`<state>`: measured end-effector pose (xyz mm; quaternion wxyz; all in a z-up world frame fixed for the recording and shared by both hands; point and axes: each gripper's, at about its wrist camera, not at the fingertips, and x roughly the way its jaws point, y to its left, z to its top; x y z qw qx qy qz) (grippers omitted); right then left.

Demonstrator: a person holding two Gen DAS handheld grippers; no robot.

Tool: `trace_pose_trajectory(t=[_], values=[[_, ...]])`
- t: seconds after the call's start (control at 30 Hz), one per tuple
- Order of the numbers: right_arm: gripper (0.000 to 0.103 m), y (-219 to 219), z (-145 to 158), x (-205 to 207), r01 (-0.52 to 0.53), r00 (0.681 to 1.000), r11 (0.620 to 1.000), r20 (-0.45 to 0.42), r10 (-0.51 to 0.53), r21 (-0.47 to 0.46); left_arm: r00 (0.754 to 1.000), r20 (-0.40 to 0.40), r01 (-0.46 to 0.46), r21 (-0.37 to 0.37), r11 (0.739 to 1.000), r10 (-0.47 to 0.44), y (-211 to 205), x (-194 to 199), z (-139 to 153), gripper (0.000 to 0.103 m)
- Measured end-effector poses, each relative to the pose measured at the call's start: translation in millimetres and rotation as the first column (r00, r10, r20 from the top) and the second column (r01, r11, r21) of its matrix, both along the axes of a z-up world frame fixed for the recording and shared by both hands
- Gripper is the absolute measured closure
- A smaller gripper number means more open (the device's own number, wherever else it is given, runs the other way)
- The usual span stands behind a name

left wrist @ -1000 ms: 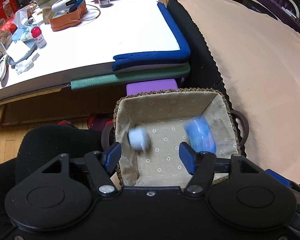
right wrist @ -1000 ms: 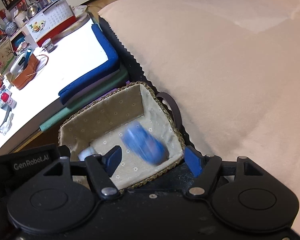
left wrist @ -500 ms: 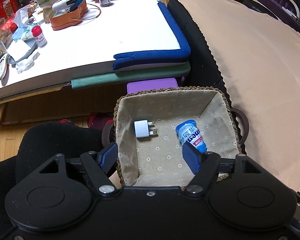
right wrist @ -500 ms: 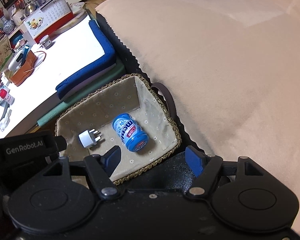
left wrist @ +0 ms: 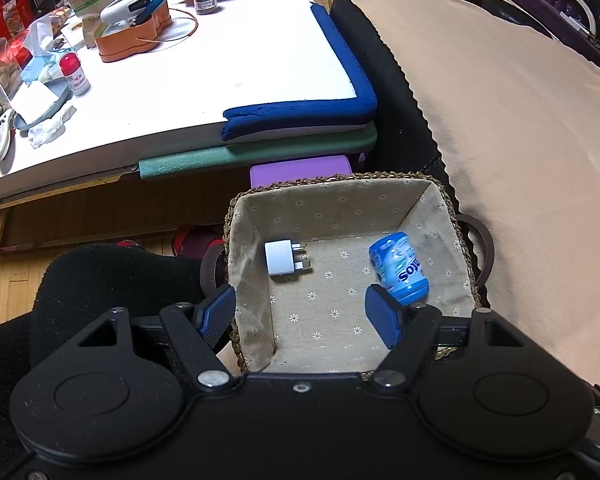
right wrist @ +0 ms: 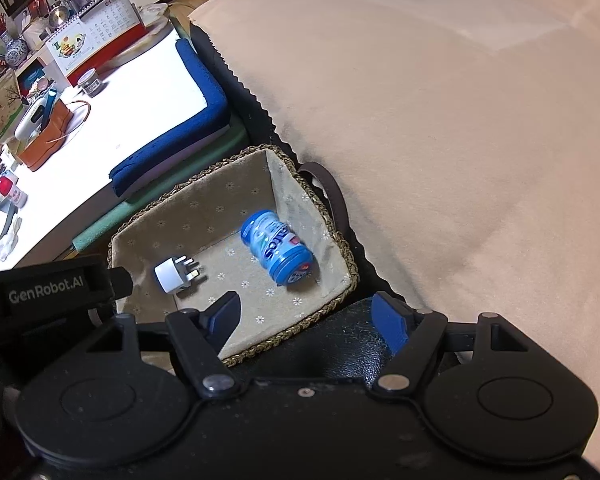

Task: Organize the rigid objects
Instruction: 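Move the right tool to the white ribbed cup and grasp it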

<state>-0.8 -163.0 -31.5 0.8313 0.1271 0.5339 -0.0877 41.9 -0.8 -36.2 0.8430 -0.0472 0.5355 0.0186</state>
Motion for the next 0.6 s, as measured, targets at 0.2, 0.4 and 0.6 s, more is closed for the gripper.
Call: trace_pose_trajectory(t=[0.2,0.4,0.6], values=[[0.03,-4.2,0.6,-3.2,0.008,1.0,1.0,0.003,-0.008,-0.002,1.0,0.005,0.008,-0.004,1.0,-0.008,-0.6,-1.0,1.2,0.036],[0.029,-11.5,4.0,-10.5,0.022,1.0,1.0,0.009,-0.022,-0.004,0.998,0.022,0.051,0.005,0.999,-0.051,-6.9,-5.2,3.9,0.035],[0.028,-25.5,10.9,-25.2,0.052,0.998,0.999,0.029,-0.052,-0.005,0.995,0.035,0.096,-0.002,0.995,-0.096,-13.7,-10.7,6.0,0.033]])
